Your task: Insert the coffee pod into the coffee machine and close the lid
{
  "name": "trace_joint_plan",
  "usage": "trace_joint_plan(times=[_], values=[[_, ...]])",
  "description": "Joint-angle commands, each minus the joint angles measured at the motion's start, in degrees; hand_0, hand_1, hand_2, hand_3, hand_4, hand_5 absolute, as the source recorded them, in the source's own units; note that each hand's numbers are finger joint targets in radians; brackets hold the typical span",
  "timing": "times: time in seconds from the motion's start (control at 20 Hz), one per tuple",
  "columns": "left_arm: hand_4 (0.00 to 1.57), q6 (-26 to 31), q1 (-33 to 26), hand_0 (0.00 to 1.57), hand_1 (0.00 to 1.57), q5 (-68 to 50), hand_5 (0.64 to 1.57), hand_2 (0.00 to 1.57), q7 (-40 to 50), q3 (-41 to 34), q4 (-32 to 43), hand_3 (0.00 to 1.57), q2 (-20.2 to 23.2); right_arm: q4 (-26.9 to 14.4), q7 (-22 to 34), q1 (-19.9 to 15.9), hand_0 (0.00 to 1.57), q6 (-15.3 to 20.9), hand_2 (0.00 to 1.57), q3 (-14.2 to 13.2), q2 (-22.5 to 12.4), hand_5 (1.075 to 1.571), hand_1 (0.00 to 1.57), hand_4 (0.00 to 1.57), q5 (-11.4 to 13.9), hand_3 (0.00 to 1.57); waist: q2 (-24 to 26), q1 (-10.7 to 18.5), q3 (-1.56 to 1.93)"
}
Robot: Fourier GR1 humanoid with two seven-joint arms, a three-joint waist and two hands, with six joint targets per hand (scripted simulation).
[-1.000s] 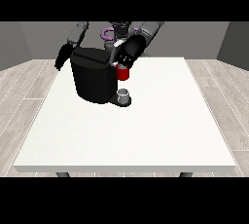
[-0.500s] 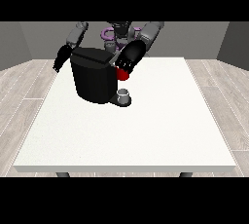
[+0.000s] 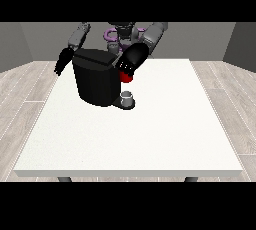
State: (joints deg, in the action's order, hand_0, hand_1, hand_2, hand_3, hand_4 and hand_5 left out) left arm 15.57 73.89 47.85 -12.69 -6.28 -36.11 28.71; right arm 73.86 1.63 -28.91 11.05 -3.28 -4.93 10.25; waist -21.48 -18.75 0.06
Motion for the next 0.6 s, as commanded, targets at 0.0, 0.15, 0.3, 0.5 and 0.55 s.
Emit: trace_joint_plan(times=[0.0, 0.15, 0.3, 0.5, 0.55], values=[[0.0, 0.3, 1.7, 1.27, 1.27, 0.2, 1.571, 1.24, -1.0, -0.3, 0.6, 0.97, 1.0, -0.1, -0.5, 0.5, 0.0, 0.8, 0.0, 0.9, 0.8, 1.571, 0.0, 0.0, 1.0, 0.0, -0.1, -0.4, -0.05], [0.0, -1.7, 1.3, 1.14, 1.14, 1.7, 1.571, 1.12, -3.0, 1.2, -0.8, 0.84, 0.6, -1.2, -0.4, -1.7, 0.0, 0.3, 0.0, -0.8, -0.8, 1.571, 0.0, 0.22, 0.2, 0.0, -1.6, 0.7, -0.04], [0.0, -3.7, 0.4, 1.0, 1.0, 3.3, 1.571, 1.02, -3.2, 1.4, 0.6, 0.72, 1.5, 1.1, 1.3, -0.6, 0.0, 1.7, 0.0, 2.0, 1.5, 1.571, 0.0, 0.11, 2.1, 0.0, -1.3, -0.7, -0.06], [0.0, -7.1, -0.4, 0.51, 0.51, 4.2, 1.571, 0.78, -4.2, 1.0, -0.1, 0.6, 2.5, 0.7, -1.5, 1.8, 0.0, 0.6, 0.0, 2.0, 0.8, 1.571, 0.0, 0.11, 1.8, 0.0, -2.7, -1.4, -0.05], [0.0, -5.0, 1.3, 0.0, 0.0, 4.4, 1.571, 0.69, -3.4, 1.0, -0.2, 0.55, 3.8, -0.8, -2.1, -0.3, 0.0, -0.1, 0.0, -0.7, -0.9, 1.571, 0.0, 0.09, 0.1, 0.0, -3.4, -1.1, -0.03]])
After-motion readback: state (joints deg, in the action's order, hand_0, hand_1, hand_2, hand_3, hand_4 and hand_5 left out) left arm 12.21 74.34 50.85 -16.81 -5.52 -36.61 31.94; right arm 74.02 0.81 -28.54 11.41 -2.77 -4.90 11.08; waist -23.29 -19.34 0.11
